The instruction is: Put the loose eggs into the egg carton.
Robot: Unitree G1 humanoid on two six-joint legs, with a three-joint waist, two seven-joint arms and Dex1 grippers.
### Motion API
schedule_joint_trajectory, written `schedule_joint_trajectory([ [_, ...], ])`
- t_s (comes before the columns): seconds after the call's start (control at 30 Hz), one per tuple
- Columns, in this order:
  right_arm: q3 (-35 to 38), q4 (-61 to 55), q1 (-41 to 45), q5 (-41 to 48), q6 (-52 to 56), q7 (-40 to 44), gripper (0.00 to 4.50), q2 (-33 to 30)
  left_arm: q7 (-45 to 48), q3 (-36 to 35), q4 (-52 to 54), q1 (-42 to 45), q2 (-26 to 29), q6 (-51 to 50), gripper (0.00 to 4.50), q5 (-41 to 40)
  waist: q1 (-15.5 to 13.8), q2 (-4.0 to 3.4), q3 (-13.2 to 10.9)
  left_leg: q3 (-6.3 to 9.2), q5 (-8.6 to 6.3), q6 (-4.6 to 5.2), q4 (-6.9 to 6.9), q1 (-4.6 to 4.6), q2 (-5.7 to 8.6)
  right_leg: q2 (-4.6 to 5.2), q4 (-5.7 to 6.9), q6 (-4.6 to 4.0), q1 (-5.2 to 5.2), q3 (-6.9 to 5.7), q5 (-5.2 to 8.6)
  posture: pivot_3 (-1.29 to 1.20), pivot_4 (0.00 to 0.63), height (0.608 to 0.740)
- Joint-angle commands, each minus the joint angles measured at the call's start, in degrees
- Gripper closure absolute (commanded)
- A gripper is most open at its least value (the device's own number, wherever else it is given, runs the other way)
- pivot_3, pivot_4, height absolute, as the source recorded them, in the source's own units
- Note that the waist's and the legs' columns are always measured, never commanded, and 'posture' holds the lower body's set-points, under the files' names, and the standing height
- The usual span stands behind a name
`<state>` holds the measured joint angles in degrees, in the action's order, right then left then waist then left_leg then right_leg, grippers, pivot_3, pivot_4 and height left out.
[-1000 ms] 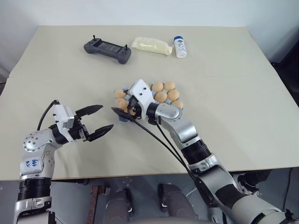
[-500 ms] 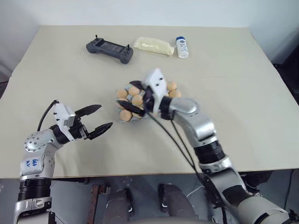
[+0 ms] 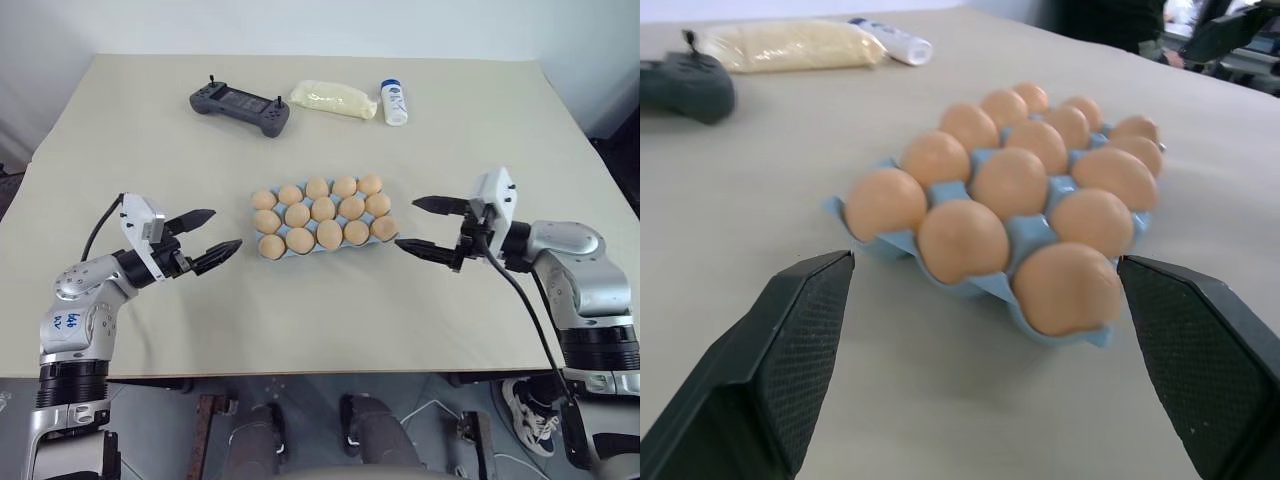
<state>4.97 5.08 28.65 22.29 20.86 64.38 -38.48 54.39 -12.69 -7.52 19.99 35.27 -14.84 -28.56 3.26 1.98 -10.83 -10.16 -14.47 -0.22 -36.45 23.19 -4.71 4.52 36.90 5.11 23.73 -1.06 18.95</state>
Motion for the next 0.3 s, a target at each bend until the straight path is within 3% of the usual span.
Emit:
schedule_joint_trajectory([
  [0.03,1.4,-0.8,-1.4,1.1,-1.1,0.6,0.02,-0.9,1.5,-0.2,1.4,0.7,0.0,1.9,0.0,-0.4,0.0,0.0,0.0,0.0,0.0,0.0,-0.01,0.01,0.0,0.01,0.0,0.0,0.0,0.0,0.0,0.0,0.15,0.74],
  [0.3,1.0,-1.7,-1.7,1.1,-0.8,-0.7,0.02,-0.2,2.6,0.0,0.8,1.3,-0.3,5.2,0.0,0.3,-0.1,0.0,0.0,0.03,0.0,0.01,-0.03,0.01,0.0,0.04,0.03,-0.01,-0.01,0.0,0.0,0.0,0.15,0.74],
])
